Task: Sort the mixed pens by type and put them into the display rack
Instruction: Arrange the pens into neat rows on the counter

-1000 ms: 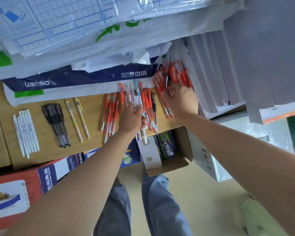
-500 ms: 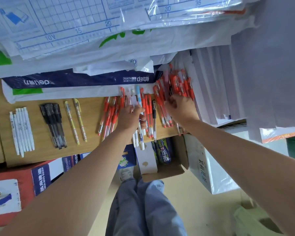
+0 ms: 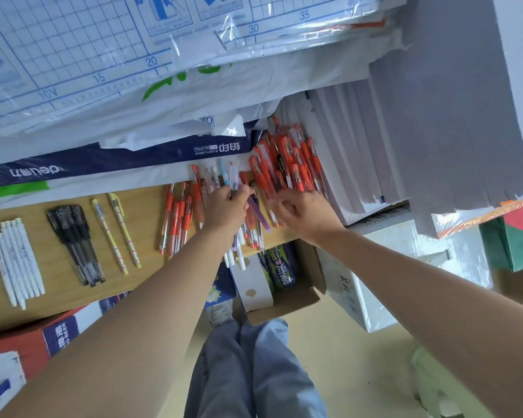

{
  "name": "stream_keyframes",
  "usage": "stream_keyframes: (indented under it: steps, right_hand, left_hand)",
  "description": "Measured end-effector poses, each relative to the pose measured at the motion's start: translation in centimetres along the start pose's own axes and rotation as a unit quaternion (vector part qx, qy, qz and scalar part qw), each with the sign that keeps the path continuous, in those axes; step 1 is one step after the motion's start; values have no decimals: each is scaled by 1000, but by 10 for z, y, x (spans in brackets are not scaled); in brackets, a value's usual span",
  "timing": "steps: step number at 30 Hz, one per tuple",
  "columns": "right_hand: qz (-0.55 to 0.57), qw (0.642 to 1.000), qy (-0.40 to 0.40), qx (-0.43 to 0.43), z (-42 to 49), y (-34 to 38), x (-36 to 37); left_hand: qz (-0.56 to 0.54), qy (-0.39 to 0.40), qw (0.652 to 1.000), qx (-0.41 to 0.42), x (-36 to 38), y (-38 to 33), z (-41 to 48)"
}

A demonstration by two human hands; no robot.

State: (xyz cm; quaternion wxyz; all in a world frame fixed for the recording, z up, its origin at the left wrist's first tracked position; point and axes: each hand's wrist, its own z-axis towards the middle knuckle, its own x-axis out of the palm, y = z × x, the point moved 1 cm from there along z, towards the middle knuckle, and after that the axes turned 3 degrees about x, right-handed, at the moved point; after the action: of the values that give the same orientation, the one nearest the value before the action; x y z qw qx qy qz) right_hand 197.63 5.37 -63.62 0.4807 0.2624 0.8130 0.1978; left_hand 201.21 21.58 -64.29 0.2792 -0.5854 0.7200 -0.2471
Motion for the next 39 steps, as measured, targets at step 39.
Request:
stream_keyframes:
  steps: [39]
  right_hand:
    - [31, 986, -126, 101, 27, 10, 14]
  left_hand:
    - [46, 9, 999, -16, -25, 13, 8]
